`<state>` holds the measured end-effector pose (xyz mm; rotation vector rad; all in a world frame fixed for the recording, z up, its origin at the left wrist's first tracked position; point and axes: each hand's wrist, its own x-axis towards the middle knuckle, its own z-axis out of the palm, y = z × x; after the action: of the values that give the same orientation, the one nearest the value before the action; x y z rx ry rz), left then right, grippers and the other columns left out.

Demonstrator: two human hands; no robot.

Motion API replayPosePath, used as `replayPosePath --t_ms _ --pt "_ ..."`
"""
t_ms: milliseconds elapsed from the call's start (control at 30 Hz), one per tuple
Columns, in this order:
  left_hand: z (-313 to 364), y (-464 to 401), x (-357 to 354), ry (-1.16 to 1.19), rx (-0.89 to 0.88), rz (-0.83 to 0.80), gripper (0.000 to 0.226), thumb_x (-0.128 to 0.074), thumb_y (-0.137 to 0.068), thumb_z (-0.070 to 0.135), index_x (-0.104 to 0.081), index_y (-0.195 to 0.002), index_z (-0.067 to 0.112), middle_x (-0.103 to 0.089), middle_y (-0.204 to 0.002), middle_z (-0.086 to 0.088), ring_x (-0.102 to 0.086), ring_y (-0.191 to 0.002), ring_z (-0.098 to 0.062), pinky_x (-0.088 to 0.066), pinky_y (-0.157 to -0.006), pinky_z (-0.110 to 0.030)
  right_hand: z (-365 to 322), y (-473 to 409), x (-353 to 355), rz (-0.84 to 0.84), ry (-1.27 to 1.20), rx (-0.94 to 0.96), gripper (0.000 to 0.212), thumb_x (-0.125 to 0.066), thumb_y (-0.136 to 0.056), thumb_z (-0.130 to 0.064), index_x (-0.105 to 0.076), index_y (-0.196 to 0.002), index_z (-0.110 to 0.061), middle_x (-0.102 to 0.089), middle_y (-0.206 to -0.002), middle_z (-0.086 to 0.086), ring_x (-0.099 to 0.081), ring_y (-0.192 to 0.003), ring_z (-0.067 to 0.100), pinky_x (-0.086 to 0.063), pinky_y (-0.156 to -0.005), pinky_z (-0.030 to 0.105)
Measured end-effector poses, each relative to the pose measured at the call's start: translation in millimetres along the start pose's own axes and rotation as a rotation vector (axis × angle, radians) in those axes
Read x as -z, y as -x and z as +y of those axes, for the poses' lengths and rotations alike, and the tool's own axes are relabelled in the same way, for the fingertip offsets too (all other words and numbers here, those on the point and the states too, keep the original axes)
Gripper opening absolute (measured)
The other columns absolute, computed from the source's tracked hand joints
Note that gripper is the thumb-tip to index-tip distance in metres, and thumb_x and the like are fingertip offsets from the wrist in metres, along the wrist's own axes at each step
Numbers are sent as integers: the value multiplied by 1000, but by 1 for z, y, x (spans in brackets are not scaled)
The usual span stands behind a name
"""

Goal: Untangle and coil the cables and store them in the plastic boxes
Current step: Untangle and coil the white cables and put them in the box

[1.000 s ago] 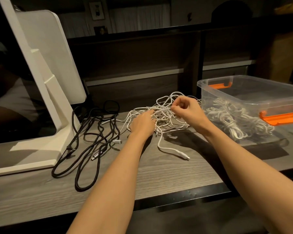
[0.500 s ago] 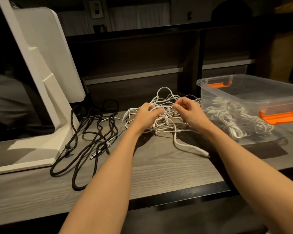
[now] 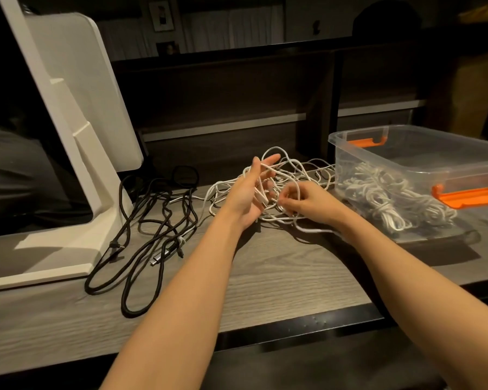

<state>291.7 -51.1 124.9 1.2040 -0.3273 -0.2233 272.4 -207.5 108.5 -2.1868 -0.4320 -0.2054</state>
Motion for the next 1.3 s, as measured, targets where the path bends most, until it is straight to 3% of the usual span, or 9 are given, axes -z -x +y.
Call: replayPosePath --t_ms 100,233,433,600,700,867,1000,1200,1300 --pt "4 4 3 250 53 15 38 -40 -103 37 -67 -90 14 -68 -84 -2 -64 -84 -13 -53 -86 -31 7 -1 1 36 30 -49 11 -62 -91 -16 -65 -81 -19 -66 -74 -3 -61 -69 7 -46 -69 23" --pt "3 6 3 526 220 -35 50 -38 -103 35 -51 -61 11 -45 -50 2 -48 -44 -8 -52 -52 -21 13 -6 3 310 157 -9 7 -68 -86 -12 -65 -85 -18 -59 -79 -5 -51 -69 7 -39 -61 17" --pt "4 4 2 468 282 -27 55 -36 -104 40 -43 -55 15 -33 -45 5 -32 -35 -7 -31 -34 -16 8 -8 2 669 81 -114 29 -73 -78 -45 -62 -86 -20 -59 -80 -3 -53 -72 9 -43 -64 25" --pt "5 5 4 40 229 128 53 -35 -98 57 -42 -63 17 -54 -62 0 -44 -48 -8 -34 -38 -16 -5 -2 -2 407 -473 -72 25 -64 -90 -31 -65 -100 -8 -66 -67 3 -59 -50 6 -43 -48 19" --pt "5 7 -4 -226 207 119 60 -25 -97 63 -43 -64 16 -63 -68 -3 -52 -52 -11 -34 -40 -16 -7 -4 -9 421 -390 15 19 -61 -92 -30 -61 -103 -15 -70 -82 0 -69 -72 11 -53 -58 22" --pt "5 7 -10 -582 150 17 68 -8 -98 63 -39 -59 16 -60 -56 -1 -52 -46 -8 -39 -44 -16 -2 -6 -11 464 -180 168 29 -66 -88 -24 -56 -115 -24 -60 -107 -9 -57 -104 8 -49 -89 27" --pt "3 6 -8 -596 181 -86 69 -11 -98 63 -45 -63 14 -48 -49 5 -43 -46 -9 -38 -50 -20 -4 -9 -13 417 -96 197 9 -65 -89 -18 -70 -96 -15 -61 -122 -4 -48 -118 6 -41 -95 25" --pt "6 12 -9 -440 253 -306 49 -36 -93 63 -42 -66 23 -33 -50 8 -24 -43 -6 -19 -44 -19 4 -11 -8 452 26 149 14 -63 -88 -8 -69 -100 -13 -64 -104 -6 -52 -102 4 -36 -86 9" --pt "5 11 -6 -521 185 -297 32 -49 -98 44 -46 -78 19 -33 -54 9 -25 -46 -6 -19 -46 -18 9 -15 -8 411 166 152 13 -59 -90 -12 -66 -101 -13 -60 -107 -2 -42 -107 8 -35 -89 20"
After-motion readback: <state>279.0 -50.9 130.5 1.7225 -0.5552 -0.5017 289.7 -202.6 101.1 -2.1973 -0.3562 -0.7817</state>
